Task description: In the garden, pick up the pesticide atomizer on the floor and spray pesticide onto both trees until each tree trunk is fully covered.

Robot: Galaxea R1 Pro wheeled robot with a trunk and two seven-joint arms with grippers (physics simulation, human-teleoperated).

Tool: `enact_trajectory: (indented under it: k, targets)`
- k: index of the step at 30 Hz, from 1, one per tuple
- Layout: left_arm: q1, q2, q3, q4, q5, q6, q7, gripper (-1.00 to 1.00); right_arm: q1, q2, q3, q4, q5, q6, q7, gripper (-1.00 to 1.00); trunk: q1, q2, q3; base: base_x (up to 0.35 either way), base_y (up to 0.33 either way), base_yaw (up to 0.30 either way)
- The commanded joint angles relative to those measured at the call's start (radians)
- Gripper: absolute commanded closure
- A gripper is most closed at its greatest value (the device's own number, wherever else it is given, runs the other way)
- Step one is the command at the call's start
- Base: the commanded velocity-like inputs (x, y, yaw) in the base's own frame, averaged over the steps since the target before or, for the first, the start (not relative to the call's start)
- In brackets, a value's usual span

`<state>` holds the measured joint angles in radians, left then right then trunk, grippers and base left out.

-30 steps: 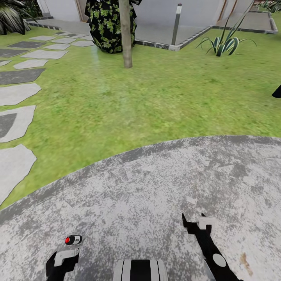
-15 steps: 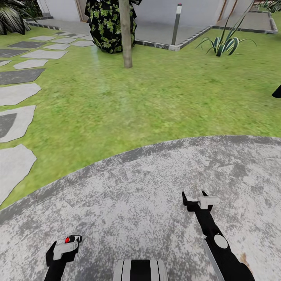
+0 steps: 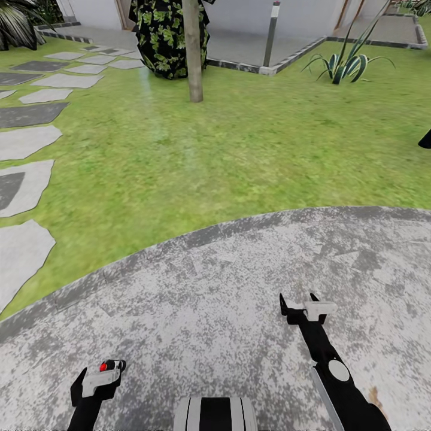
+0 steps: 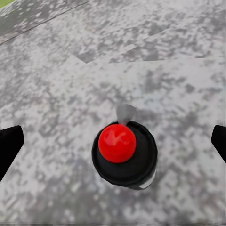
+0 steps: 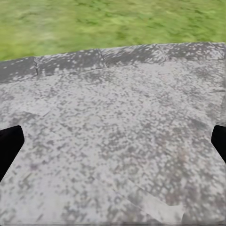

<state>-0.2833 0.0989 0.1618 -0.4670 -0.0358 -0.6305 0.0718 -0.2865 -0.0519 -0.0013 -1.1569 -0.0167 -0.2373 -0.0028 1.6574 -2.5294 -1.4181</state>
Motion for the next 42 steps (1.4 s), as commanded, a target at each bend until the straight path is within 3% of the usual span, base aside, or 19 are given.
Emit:
enact_trajectory:
  k: [1, 15, 20, 24, 42]
  targets:
    - [0.0, 0.0, 0.0, 0.001, -0.004, -0.003, 0.005, -1.0, 0.0, 0.0, 0.0, 0.0, -0.002, -0.003, 0.0, -1.0, 0.0, 0.0, -0.005, 0.0, 0.0, 0.0]
    - [0.0, 0.001, 0.0, 0.0, -0.004, -0.003, 0.005, -1.0, 0.0, 0.0, 0.001, -0.001, -0.002, -0.002, -0.001, -1.0, 0.007, -0.004, -0.075, 0.0, 0.0, 0.0]
    - [0.0, 0.001, 0.001, -0.001, -0.004, -0.003, 0.005, -1.0, 0.0, 0.0, 0.0, -0.001, -0.002, -0.003, -0.002, -1.0, 0.007, -0.004, -0.078, 0.0, 0.0, 0.0]
    - [0.0, 0.001, 0.001, -0.001, -0.004, -0.003, 0.005, -1.0, 0.0, 0.0, 0.0, -0.001, -0.002, -0.004, -0.002, -1.0, 0.008, -0.005, -0.096, 0.0, 0.0, 0.0]
    - [0.0, 0.001, 0.001, -0.001, -0.004, -0.003, 0.005, -1.0, 0.0, 0.0, 0.0, -0.001, -0.001, -0.002, -0.002, -1.0, 0.008, -0.005, -0.097, 0.033, 0.0, 0.0]
